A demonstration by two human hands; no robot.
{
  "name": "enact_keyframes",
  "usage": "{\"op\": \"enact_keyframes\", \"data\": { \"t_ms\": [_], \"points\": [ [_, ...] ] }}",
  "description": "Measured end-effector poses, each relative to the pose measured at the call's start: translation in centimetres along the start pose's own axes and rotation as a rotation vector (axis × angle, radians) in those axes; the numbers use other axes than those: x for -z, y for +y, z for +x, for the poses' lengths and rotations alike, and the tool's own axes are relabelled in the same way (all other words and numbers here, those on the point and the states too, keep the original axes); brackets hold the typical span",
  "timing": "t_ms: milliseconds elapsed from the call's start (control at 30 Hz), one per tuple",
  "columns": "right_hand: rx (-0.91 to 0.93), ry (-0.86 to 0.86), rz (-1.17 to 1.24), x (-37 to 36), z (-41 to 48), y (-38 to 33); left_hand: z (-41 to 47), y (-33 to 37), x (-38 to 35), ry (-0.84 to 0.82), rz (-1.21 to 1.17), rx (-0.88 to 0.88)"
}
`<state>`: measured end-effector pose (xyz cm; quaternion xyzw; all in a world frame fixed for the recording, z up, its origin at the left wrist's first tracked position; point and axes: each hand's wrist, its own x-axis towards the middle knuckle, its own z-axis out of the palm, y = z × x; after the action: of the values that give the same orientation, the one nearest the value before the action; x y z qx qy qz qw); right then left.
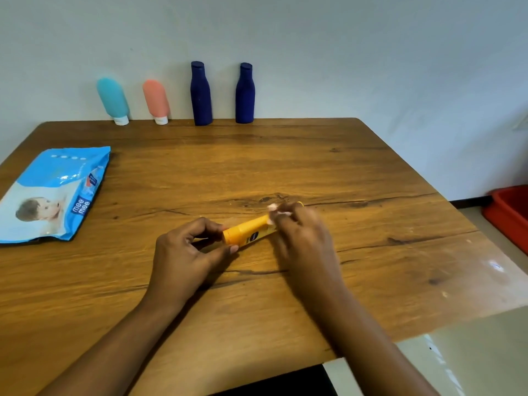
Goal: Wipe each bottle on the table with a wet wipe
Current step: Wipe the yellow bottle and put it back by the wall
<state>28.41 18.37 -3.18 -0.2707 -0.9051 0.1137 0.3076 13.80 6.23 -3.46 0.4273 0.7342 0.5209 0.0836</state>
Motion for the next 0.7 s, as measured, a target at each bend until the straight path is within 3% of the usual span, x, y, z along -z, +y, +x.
{"op": "enact_keyframes", "data": {
  "t_ms": [167, 300, 533, 700],
  "points": [
    [-0.171, 0.025, 0.002, 1.8, 1.0, 4.5, -0.4, 0.3, 0.0, -0.02, 0.108, -0.101],
    [-0.227, 0.1, 0.075, 1.8, -0.1, 4.2, -1.2, 0.1, 0.1, -0.097, 0.273, -0.172],
    [-0.262, 0.078, 0.067, 1.7, -1.0, 3.4, -2.3, 0.1, 0.8, -0.243, 0.388, 0.018],
    [-0.213, 0.112, 0.105, 2.4, -0.5, 1.3, -2.5, -0.3, 1.1, -0.244, 0.401, 0.007]
  ]
}}
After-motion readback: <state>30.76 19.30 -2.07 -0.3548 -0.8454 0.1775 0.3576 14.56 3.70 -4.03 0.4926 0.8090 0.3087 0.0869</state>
